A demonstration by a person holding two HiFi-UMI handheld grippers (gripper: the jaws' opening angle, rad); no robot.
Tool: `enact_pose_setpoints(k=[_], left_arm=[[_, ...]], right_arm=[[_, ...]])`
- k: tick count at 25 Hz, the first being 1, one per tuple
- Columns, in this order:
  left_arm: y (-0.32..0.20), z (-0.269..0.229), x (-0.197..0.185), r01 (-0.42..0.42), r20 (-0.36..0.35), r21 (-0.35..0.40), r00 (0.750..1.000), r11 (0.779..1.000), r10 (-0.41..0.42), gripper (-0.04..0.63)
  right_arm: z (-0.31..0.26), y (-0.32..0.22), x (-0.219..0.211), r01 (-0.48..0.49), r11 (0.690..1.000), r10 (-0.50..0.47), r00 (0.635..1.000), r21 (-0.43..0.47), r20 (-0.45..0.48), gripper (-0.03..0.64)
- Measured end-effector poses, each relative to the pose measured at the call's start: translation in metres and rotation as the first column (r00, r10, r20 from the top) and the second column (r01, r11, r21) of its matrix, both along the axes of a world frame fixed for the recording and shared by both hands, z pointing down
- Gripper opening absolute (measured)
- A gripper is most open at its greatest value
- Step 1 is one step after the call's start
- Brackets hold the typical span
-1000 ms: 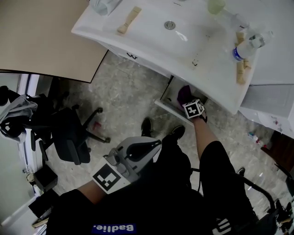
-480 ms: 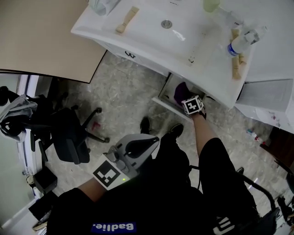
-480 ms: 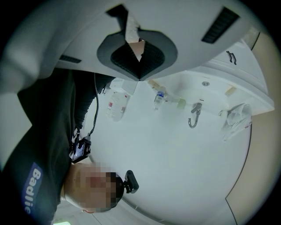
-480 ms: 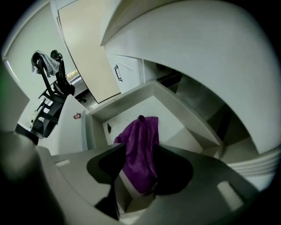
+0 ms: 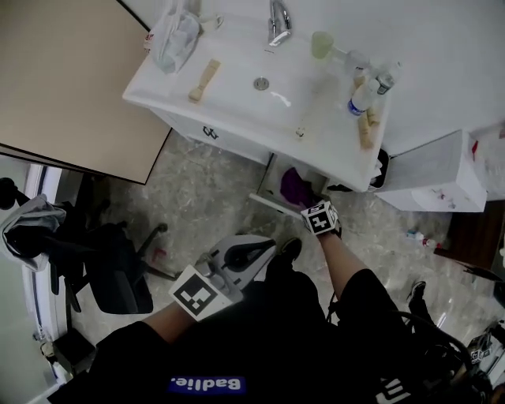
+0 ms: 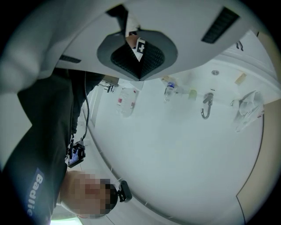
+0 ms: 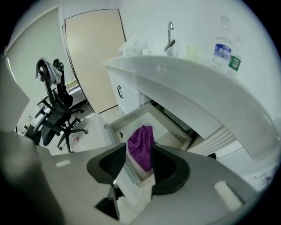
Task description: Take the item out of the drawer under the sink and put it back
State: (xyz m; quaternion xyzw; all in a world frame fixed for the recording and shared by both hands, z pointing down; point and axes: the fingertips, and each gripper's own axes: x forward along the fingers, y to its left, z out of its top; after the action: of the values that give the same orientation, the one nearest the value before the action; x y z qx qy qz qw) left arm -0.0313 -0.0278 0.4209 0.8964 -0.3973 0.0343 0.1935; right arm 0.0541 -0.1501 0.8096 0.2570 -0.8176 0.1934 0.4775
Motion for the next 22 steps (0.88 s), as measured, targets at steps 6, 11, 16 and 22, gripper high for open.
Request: enact_pose_setpoints(k=[6, 11, 16, 22], left_arm=[[-0.002, -0.023, 0.001, -0.021, -0.019, 0.045, 1.0, 0.999, 0.022, 0.005], [-0.004, -0.034, 0.007, -0.058, -0.02, 0.087, 0.998, 0.995, 0.06, 0.005], [-0.004, -0.042, 0.024, -0.126, -0.007, 0.099, 0.992, 0.987, 0.128, 0.005], [-0.009, -0.054, 0.047, -0.205, 0.003, 0.121, 0.979, 0.971, 0.206, 0.005]], right_arm=[[-0.062, 0.035, 0.009, -0.033, 0.999, 0.031, 0.998, 0.025, 0.06, 0.163], [-0.12, 0.056, 0.001, -0.074, 0.994, 0.061, 0.985, 0.075, 0.162, 0.161], [-0.182, 0.072, -0.009, -0.097, 0.986, 0.054, 0.955, 0.136, 0.291, 0.16], [-0.238, 0.079, 0.001, -0.195, 0.967, 0.114, 0.906, 0.164, 0.408, 0.153]])
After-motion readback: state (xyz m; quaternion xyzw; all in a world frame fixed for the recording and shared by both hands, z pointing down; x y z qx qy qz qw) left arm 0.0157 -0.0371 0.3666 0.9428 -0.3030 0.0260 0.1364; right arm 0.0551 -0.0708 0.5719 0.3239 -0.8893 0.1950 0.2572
